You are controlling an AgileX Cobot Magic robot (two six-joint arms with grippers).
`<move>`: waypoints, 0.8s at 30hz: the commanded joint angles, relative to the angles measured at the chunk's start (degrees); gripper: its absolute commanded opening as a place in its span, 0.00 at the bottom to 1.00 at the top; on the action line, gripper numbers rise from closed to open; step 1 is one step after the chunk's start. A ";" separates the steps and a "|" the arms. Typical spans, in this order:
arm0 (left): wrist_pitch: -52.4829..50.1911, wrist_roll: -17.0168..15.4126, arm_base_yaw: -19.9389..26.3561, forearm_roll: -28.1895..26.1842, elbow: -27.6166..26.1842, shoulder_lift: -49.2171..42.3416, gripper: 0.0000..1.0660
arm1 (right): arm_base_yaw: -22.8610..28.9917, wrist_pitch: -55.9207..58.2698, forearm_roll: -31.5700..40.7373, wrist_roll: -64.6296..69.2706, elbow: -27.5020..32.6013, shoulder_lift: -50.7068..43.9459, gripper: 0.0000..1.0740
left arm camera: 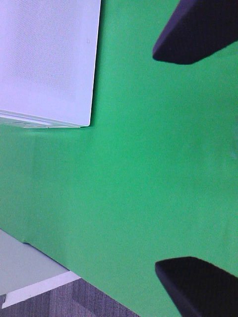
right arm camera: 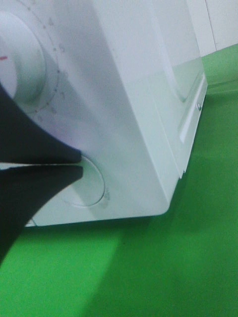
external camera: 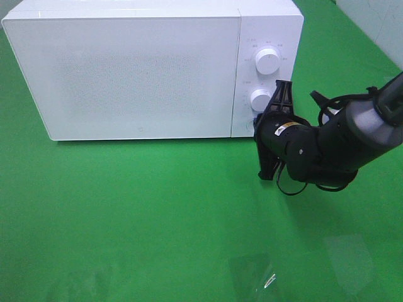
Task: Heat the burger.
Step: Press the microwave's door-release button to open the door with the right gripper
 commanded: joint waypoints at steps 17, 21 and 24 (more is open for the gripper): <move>-0.63 -0.29 0.00 0.00 0.06 -0.46 0.94 | 0.23 -0.80 -0.46 -0.11 -1.26 1.03 0.00; -0.63 -0.29 0.00 0.00 0.06 -0.46 0.94 | 0.23 -1.09 -1.72 0.69 -2.29 1.03 0.00; -0.63 -0.29 0.00 0.00 0.06 -0.46 0.94 | 0.23 -2.06 -1.32 0.74 -2.29 1.03 0.00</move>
